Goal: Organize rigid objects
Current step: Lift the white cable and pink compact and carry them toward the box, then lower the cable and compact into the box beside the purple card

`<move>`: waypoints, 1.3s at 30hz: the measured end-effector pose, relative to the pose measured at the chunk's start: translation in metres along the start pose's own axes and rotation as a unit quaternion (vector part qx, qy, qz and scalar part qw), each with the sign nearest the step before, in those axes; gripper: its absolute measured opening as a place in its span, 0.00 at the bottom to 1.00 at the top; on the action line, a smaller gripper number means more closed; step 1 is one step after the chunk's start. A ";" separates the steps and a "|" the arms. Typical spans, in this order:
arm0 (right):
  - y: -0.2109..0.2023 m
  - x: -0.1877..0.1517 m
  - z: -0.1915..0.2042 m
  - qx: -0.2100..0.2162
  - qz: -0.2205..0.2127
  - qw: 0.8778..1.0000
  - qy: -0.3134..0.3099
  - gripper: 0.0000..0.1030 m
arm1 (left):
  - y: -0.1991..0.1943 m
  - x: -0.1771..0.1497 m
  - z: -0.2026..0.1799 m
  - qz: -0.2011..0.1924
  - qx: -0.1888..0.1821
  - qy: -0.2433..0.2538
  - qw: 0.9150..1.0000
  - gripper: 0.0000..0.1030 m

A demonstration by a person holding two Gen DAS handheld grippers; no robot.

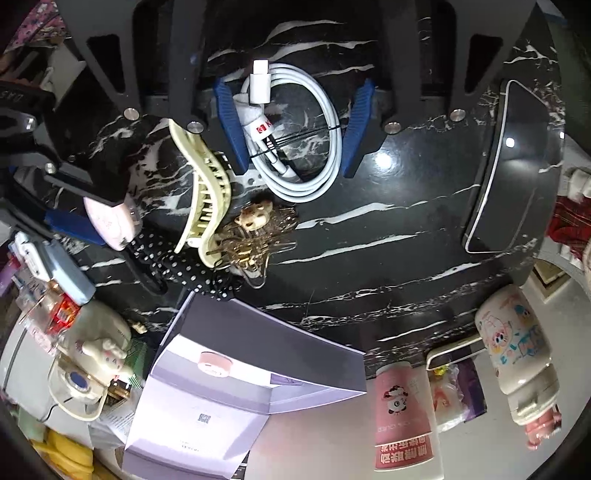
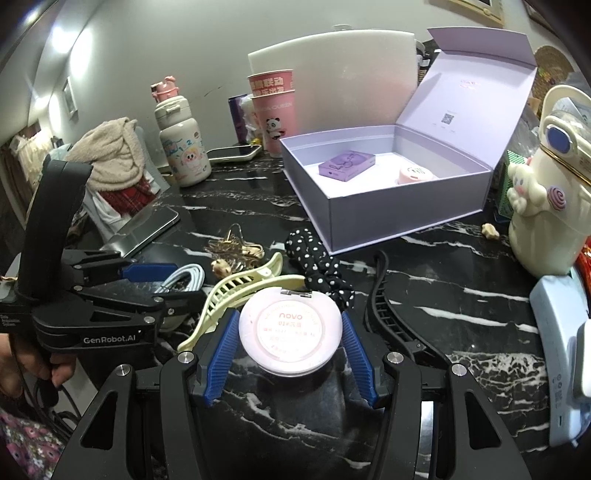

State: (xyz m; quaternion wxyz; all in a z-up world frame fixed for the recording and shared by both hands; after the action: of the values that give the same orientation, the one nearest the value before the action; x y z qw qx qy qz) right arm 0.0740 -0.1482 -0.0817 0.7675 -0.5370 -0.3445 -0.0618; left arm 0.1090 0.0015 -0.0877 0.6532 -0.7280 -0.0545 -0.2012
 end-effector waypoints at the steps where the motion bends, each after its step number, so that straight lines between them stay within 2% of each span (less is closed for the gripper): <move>1: 0.000 0.000 0.000 0.000 0.000 1.000 0.000 0.54 | -0.001 0.001 0.001 0.000 -0.007 -0.005 1.000 0.49; 4: -0.003 0.003 0.000 -0.002 -0.004 1.000 -0.002 0.54 | -0.008 0.004 0.004 -0.005 -0.019 -0.013 1.000 0.49; 17: -0.013 0.034 0.001 -0.003 -0.023 1.000 -0.009 0.54 | -0.043 0.039 0.003 -0.052 -0.019 0.010 0.998 0.49; 27: -0.019 0.069 -0.010 -0.024 -0.039 0.999 -0.024 0.54 | -0.055 0.086 -0.013 -0.084 -0.033 0.055 0.994 0.49; 39: -0.017 0.113 -0.045 -0.045 -0.047 0.998 -0.025 0.54 | -0.061 0.147 -0.025 -0.113 -0.047 0.078 0.989 0.49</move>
State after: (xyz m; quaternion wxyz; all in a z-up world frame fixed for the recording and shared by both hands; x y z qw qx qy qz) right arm 0.1723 -0.1634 -0.0100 0.7302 -0.5552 -0.3853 -0.1003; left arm 0.2163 -0.0412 0.0245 0.5940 -0.7289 -0.0756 -0.3320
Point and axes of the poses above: each gripper's, at about its wrist camera, not at the fingertips, and y roughly the way its jaws point, z to its left, x to its top, the point moved 4 cm from there along y, roughly the way its jaws point, and after that the axes turned 12 degrees about z, right-handed, at the moved point
